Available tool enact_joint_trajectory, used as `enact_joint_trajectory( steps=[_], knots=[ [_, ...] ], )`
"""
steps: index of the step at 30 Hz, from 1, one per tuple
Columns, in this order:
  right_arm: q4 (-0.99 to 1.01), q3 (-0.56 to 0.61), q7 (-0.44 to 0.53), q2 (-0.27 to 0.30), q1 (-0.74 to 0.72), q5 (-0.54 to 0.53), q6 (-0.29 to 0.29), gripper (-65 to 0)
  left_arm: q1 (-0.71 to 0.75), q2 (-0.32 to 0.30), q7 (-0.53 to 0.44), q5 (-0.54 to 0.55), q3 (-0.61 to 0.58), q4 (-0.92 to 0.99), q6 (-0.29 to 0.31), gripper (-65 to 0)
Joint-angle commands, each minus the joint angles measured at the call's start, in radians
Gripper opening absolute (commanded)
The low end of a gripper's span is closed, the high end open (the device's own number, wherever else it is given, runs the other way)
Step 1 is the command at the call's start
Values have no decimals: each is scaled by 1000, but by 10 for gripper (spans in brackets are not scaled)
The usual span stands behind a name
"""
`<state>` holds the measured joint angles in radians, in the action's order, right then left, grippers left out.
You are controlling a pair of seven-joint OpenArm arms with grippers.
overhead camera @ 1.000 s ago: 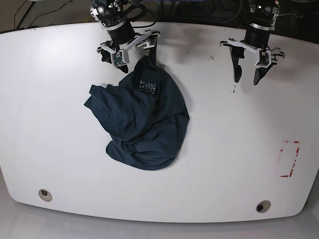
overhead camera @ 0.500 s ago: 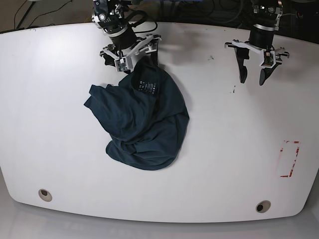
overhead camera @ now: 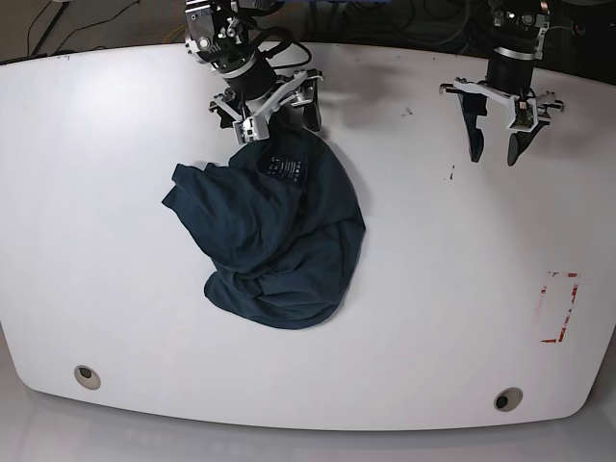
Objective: Layout the t-shirt on the table in an organized manner, then fold the t-shirt properly
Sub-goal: 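Lower the right gripper onto the crumpled teal t-shirt and pinch it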
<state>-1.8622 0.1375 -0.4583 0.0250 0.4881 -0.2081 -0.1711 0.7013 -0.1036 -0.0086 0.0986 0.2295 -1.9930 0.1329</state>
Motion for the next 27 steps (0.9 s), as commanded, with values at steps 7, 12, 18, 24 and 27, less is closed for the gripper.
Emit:
enact_joint_trajectory(
  steps=[7,12,18,24,27],
  knots=[
    [19,-2,23,0,-25,-29,-3,-239,5,-3,-27,3,24,-15,-3,-335],
    [39,-2,23,0,-32,-35,-3,-236,5,-3,-27,3,32,-15,-3,-335],
    [45,-2,23,0,-35,-30,-3,-238,5,-3,-27,3,34,-15,-3,-335],
    [46,-2,23,0,-38,-27,-3,-262,5,-3,-27,3,47,-16,-3,-335],
    [60,-2,23,0,-39,-27,-3,-349,5,-3,-27,3,49,-15,-3,-335]
  ],
)
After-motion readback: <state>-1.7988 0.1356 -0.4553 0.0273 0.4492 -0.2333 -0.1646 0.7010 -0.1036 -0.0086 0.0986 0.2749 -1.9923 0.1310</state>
